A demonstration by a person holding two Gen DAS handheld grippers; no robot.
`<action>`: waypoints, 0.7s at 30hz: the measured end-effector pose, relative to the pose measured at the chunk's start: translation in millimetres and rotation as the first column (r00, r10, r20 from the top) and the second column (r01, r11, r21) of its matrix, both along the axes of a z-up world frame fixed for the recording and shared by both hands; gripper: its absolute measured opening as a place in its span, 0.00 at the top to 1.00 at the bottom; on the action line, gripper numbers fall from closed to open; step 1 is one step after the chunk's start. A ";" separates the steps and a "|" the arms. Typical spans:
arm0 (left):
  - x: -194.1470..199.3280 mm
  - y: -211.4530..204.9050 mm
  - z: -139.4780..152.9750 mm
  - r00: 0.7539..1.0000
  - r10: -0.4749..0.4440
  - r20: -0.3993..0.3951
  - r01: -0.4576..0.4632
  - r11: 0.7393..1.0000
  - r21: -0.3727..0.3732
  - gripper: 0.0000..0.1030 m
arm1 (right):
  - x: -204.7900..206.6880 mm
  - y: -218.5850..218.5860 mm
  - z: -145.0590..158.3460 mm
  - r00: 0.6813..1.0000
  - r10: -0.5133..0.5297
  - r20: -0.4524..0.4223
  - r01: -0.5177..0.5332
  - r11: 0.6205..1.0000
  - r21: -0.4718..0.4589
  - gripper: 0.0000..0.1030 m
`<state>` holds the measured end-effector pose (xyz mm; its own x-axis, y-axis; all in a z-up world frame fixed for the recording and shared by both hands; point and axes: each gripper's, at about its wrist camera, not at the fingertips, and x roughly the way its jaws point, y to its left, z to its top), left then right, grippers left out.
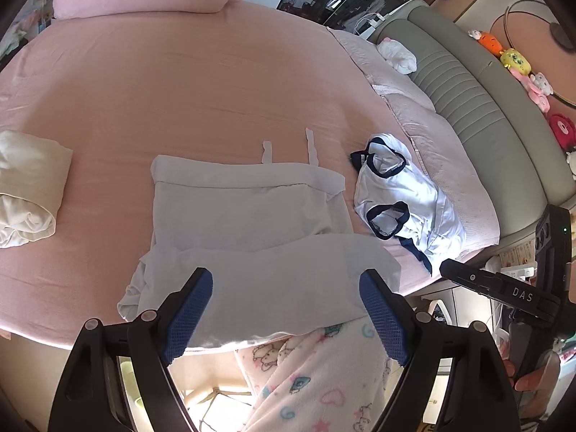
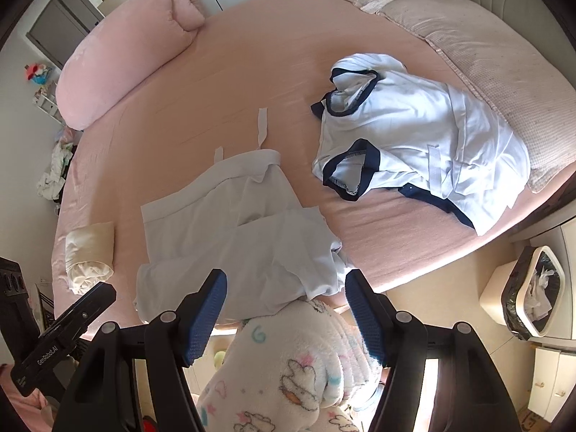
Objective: Fold clothes
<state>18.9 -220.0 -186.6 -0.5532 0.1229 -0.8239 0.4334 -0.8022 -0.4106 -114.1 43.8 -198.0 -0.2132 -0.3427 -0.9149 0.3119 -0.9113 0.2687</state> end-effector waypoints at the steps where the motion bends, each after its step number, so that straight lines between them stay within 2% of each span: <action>1: -3.4 -4.2 -1.4 1.000 0.005 0.004 -0.005 1.000 0.007 0.19 | -4.6 -1.8 -2.1 1.000 0.003 0.013 -0.003 1.000 -0.006 0.34; 8: -34.3 -32.9 -16.4 0.997 0.006 0.081 -0.009 0.999 0.040 0.19 | -41.1 -19.5 -25.3 0.990 0.026 0.137 -0.013 0.995 -0.098 0.34; 17: -84.8 -59.0 -36.4 0.986 -0.019 0.164 0.009 0.998 0.065 0.19 | -87.2 -55.5 -44.3 0.979 0.061 0.194 -0.035 0.990 -0.135 0.34; 21: -111.0 -60.0 -47.1 0.977 -0.055 0.208 0.048 0.998 0.040 0.19 | -105.9 -66.9 -55.2 0.975 0.068 0.211 -0.037 0.988 -0.149 0.34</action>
